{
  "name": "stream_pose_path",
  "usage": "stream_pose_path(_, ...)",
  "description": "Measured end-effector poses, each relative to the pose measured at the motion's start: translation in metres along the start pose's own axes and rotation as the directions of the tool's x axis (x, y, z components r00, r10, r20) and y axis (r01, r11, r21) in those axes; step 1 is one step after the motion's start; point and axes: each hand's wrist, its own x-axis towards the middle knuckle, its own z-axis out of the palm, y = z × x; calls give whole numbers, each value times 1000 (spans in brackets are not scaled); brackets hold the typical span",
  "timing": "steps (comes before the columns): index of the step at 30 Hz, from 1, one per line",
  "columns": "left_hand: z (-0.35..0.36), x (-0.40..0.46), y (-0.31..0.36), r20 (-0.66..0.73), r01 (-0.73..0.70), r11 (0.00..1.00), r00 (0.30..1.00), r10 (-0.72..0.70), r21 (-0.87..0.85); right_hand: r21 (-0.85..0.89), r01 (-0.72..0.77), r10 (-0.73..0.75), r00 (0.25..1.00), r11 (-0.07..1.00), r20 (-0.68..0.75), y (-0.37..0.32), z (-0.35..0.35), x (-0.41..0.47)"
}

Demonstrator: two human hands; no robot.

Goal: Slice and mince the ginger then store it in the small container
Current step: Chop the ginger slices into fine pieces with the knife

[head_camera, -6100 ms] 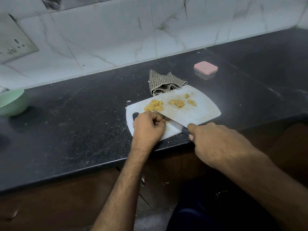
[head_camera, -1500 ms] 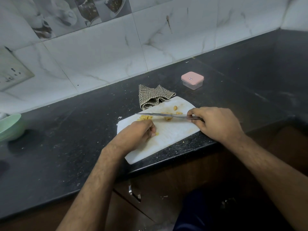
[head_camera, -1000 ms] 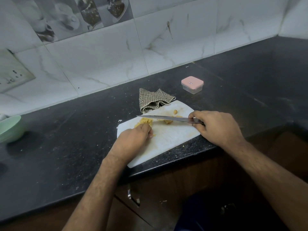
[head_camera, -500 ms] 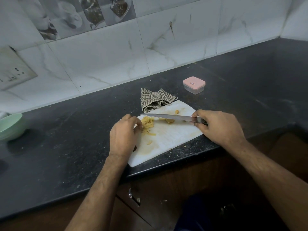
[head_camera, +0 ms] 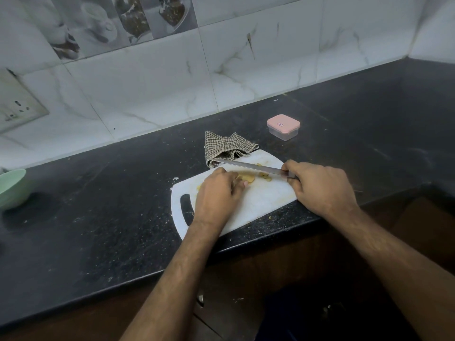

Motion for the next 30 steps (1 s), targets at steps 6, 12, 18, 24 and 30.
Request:
stream_pose_path(6, 13, 15, 8, 3, 91, 995, 996, -91, -39, 19, -12, 12, 1000, 1000, -4, -1, -1, 0)
stream_pose_path(12, 18, 13, 12, -51, 66, 992, 996, -72, -109, 25, -22, 23, 1000, 999, -18, 4, 0, 1)
stream_pose_path(18, 21, 10, 11, -88, 61, 984, 993, -76, -167, 41, -49, 50, 998, 998, -33, 3, 3, 0)
stream_pose_path(24, 18, 4, 8, -93, 76, 949, 990, -109, -305, 24, -38, 39, 999, 999, -21, 4, 6, 2)
stream_pose_path(30, 4, -27, -3, -131, 98, 932, 980, -152, -350, 64, 15, -15, 1000, 998, -2, 8, 1, 1)
